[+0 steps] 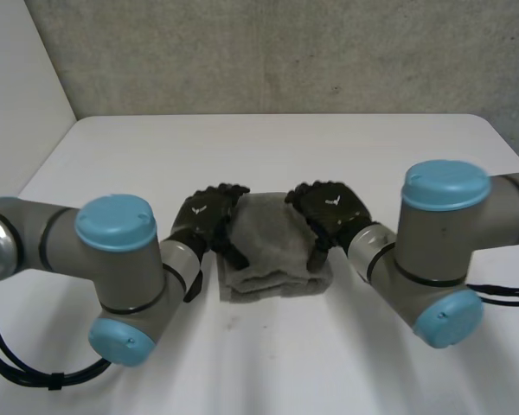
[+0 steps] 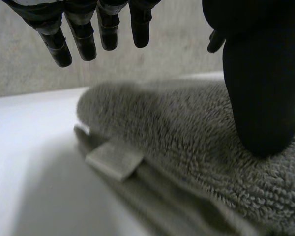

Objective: Fold the towel.

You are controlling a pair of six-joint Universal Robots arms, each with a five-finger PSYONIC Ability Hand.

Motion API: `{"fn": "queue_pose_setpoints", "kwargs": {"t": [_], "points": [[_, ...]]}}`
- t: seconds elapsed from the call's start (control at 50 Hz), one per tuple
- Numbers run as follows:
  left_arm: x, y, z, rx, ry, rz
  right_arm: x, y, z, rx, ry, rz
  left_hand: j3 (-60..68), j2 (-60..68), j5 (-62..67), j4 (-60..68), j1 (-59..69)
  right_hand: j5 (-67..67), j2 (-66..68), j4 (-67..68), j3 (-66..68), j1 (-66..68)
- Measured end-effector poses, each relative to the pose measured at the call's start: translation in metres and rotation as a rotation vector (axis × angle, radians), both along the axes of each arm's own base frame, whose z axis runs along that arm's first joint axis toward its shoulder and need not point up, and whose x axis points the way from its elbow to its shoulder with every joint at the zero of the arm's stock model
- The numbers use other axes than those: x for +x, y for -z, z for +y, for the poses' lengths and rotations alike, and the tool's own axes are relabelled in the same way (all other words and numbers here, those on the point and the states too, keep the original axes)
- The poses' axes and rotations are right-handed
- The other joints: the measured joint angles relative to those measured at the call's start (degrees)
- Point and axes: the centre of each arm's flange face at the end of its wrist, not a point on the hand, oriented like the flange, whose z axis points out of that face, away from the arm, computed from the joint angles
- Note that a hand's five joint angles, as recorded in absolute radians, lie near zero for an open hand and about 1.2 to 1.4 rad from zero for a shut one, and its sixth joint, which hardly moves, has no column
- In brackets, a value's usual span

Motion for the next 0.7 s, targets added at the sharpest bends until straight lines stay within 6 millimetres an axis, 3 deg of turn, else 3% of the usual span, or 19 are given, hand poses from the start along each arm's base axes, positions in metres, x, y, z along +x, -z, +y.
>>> {"fn": "queue_pose_setpoints", "kwargs": {"t": [0.12, 0.2, 0.26, 0.34, 0.38, 0.48, 0.56, 0.7], "points": [[0.003, 0.012, 0.001, -0.022, -0.001, -0.103, 0.005, 0.02, -0.004, 0.036, -0.005, 0.032, -0.13, -0.12, 0.0, -0.08, -0.09, 0.0, 0.0, 0.0, 0.0, 0.0], [0.004, 0.001, 0.001, -0.056, 0.005, -0.129, 0.005, 0.006, -0.006, 0.009, -0.003, 0.016, -0.14, -0.13, -0.02, -0.14, -0.18, 0.0, 0.0, 0.0, 0.0, 0.0], [0.005, -0.02, 0.002, -0.098, 0.005, -0.119, 0.001, -0.023, -0.008, -0.045, 0.008, -0.019, -0.15, -0.13, -0.02, -0.15, -0.18, 0.0, 0.0, 0.0, 0.0, 0.0], [0.009, -0.065, 0.003, -0.174, -0.005, -0.072, -0.011, -0.077, -0.009, -0.148, 0.048, -0.091, -0.16, -0.13, -0.02, -0.15, -0.18, 0.0, 0.0, 0.0, 0.0, 0.0], [0.013, -0.1, 0.006, -0.226, -0.018, -0.037, -0.023, -0.114, -0.008, -0.217, 0.1, -0.149, -0.14, -0.11, -0.02, -0.09, -0.16, 0.0, 0.0, 0.0, 0.0, 0.0], [0.033, -0.166, 0.014, -0.293, -0.115, -0.006, -0.054, -0.17, -0.007, -0.313, 0.241, -0.242, 0.48, 0.45, -0.02, 0.48, 0.39, 0.0, 0.0, 0.0, 0.0, 0.0], [0.058, -0.205, 0.022, -0.281, -0.229, -0.034, -0.081, -0.199, -0.006, -0.336, 0.353, -0.258, -0.07, 0.02, -0.03, 0.06, 0.12, 0.0, 0.0, 0.0, 0.0, 0.0], [0.073, -0.226, 0.033, -0.239, -0.249, -0.065, -0.106, -0.214, -0.003, -0.281, 0.436, -0.216, -0.43, -0.32, -0.02, -0.29, 0.05, 0.0, 0.0, 0.0, 0.0, 0.0]]}}
